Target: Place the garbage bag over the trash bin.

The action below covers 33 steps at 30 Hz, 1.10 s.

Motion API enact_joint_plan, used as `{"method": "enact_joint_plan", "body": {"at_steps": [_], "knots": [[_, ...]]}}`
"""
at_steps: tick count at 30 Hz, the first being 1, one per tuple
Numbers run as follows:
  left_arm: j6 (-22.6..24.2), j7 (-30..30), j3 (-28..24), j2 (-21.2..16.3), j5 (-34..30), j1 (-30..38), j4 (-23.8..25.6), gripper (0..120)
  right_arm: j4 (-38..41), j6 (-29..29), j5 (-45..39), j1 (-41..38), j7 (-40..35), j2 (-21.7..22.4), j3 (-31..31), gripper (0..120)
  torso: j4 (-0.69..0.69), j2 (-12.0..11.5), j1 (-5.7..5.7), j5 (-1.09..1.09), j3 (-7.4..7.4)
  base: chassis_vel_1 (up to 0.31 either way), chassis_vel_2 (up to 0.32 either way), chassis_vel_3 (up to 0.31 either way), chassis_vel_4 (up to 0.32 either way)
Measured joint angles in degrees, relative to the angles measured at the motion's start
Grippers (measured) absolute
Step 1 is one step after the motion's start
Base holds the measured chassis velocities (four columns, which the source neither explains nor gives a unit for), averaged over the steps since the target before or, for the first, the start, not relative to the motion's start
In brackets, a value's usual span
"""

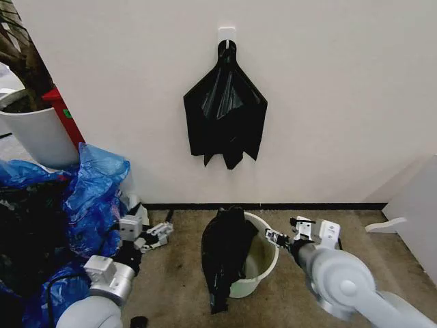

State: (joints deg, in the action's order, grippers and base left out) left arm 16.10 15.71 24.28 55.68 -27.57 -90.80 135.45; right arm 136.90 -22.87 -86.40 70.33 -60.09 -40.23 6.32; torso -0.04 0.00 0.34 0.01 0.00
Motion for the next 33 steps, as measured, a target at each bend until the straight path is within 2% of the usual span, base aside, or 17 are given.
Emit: {"method": "enact_joint_plan", "body": {"at_steps": [4, 6, 8, 9, 10, 12, 14, 18, 20, 22, 23, 24, 26, 30, 33], "knots": [[12.4, 5.2, -2.1, -2.5, -6.4, 9.0, -0.3, 100, 3.0, -1.1, -0.8, 3.5, 0.8, 3.5, 4.4, 100, 0.02, 0.0, 0.0, -0.01, 0.0, 0.0, 0.0, 0.0, 0.0], [14.0, 6.0, -2.2, -2.7, -7.6, 10.3, -0.4, 100, 3.0, -1.1, -1.0, 3.4, 0.8, 3.7, 4.7, 100, 0.02, 0.0, 0.0, -0.01, 0.0, 0.0, 0.0, 0.0, 0.0], [18.8, 8.7, -2.7, -3.3, -13.1, 14.4, -1.0, 100, 2.9, -1.1, -1.4, 2.8, 1.0, 3.9, 5.2, 100, 0.04, 0.0, 0.01, -0.01, 0.0, 0.0, 0.0, 0.0, 0.0], [19.7, 9.4, -3.0, -3.5, -14.5, 15.5, -1.2, 100, 2.7, -1.1, -1.5, 2.6, 1.1, 3.9, 5.3, 100, 0.04, 0.0, 0.01, 0.0, 0.0, 0.0, 0.0, 0.0, 0.0], [22.1, 11.4, -4.5, -4.2, -18.2, 18.6, -2.1, 100, 2.4, -1.1, -2.0, 2.5, 1.2, 3.8, 6.3, 100, 0.04, 0.0, 0.01, 0.0, 0.01, 0.0, 0.0, 0.0, 0.0], [23.0, 12.1, -5.4, -4.5, -19.6, 19.8, -2.4, 100, 2.3, -1.1, -2.2, 2.5, 1.2, 3.7, 6.8, 100, 0.03, 0.0, 0.01, 0.0, 0.01, 0.0, 0.0, 0.0, 0.0], [25.5, 14.5, -8.7, -5.6, -24.4, 23.2, -3.2, 100, 1.7, -1.6, -3.3, 2.4, 1.3, 3.2, 8.4, 100, 0.01, 0.0, 0.01, -0.01, 0.01, 0.0, 0.0, 0.0, 0.0], [26.7, 19.0, -14.7, -6.5, -30.7, 27.3, -3.7, 100, 0.6, -2.4, -3.5, 2.4, 2.3, 2.1, 9.0, 100, 0.05, 0.0, 0.01, 0.0, 0.01, 0.0, 0.0, 0.0, 0.0], [26.7, 19.7, -15.7, -6.6, -31.4, 28.0, -3.8, 100, 0.6, -2.4, -3.5, 2.5, 2.3, 2.0, 9.0, 100, 0.04, 0.0, 0.01, 0.0, 0.01, 0.0, 0.0, 0.0, 0.0], [26.7, 22.1, -19.8, -7.1, -33.6, 30.7, -5.1, 100, 0.1, -2.6, -3.4, 2.8, 2.3, 1.3, 9.4, 100, 0.0, 0.0, 0.01, -0.01, 0.01, 0.0, 0.0, 0.0, 0.0], [26.7, 22.1, -19.8, -7.1, -33.6, 30.7, -5.1, 100, 0.1, -2.6, -3.4, 2.8, 2.3, 1.3, 9.4, 100, 0.0, 0.0, 0.01, -0.01, 0.01, 0.0, 0.0, 0.0, 0.0], [26.7, 24.1, -21.9, -7.1, -35.6, 32.3, -6.3, 100, -0.4, -2.6, -3.4, 2.7, 2.4, 0.9, 9.6, 100, 0.02, 0.0, 0.01, 0.0, 0.01, 0.0, 0.0, 0.0, 0.0], [26.6, 27.1, -23.7, -6.7, -39.5, 34.0, -7.5, 100, -0.9, -2.7, -3.4, 2.8, 2.5, 0.7, 10.0, 100, 0.05, 0.0, 0.01, -0.01, 0.01, 0.0, 0.0, 0.0, 0.0], [26.5, 29.9, -25.6, -6.2, -43.7, 35.6, -9.3, 100, -1.5, -2.7, -3.3, 3.1, 2.5, 0.4, 10.4, 100, 0.01, 0.0, 0.01, -0.01, 0.01, 0.0, 0.0, 0.0, 0.0], [26.4, 31.1, -27.0, -5.8, -45.3, 36.6, -11.2, 100, -1.9, -2.7, -3.1, 3.0, 2.5, -0.1, 10.4, 100, 0.03, 0.0, 0.01, -0.01, 0.01, 0.0, 0.0, 0.0, 0.0]]}}
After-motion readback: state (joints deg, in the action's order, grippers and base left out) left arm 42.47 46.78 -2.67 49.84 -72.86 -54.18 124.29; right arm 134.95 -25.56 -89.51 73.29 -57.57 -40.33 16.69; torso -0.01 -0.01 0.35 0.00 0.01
